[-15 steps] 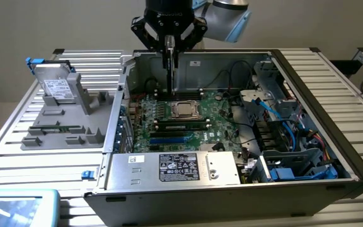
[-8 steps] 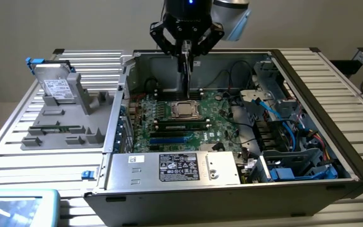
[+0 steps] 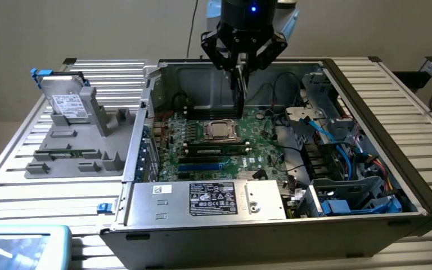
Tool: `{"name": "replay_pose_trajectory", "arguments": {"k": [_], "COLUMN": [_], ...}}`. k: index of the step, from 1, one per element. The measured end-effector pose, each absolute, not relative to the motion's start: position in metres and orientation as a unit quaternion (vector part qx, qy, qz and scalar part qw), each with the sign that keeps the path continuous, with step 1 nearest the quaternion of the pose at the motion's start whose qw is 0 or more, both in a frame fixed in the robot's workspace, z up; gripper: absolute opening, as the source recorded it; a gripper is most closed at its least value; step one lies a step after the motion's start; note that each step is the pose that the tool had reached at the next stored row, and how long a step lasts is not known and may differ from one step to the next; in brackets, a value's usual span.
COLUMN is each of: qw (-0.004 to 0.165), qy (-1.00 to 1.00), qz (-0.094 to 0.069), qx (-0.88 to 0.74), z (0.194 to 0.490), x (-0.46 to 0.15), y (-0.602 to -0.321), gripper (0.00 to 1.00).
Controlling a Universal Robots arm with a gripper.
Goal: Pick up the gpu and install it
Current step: 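Pick up the gpu and move the gpu toward the slot, then insert the gpu into the slot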
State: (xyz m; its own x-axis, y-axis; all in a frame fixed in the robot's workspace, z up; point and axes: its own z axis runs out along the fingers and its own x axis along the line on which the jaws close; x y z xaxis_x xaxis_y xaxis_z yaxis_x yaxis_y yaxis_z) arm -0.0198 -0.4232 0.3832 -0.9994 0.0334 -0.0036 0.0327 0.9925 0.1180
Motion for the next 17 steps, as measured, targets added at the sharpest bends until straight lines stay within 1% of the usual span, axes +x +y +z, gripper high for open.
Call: {"name": "replay_pose_trajectory", "arguments": {"k": [8, 17], "qw": [0.003, -0.002], "qy": [0.998, 0.996], "qz": [0.059, 0.059], "qx": [0.013, -0.067], "z": [0.3828, 0.3824], "x": [-0.018, -0.018], "y": [-0.4232, -0.4232], "gripper": [0.28, 0.28]}}
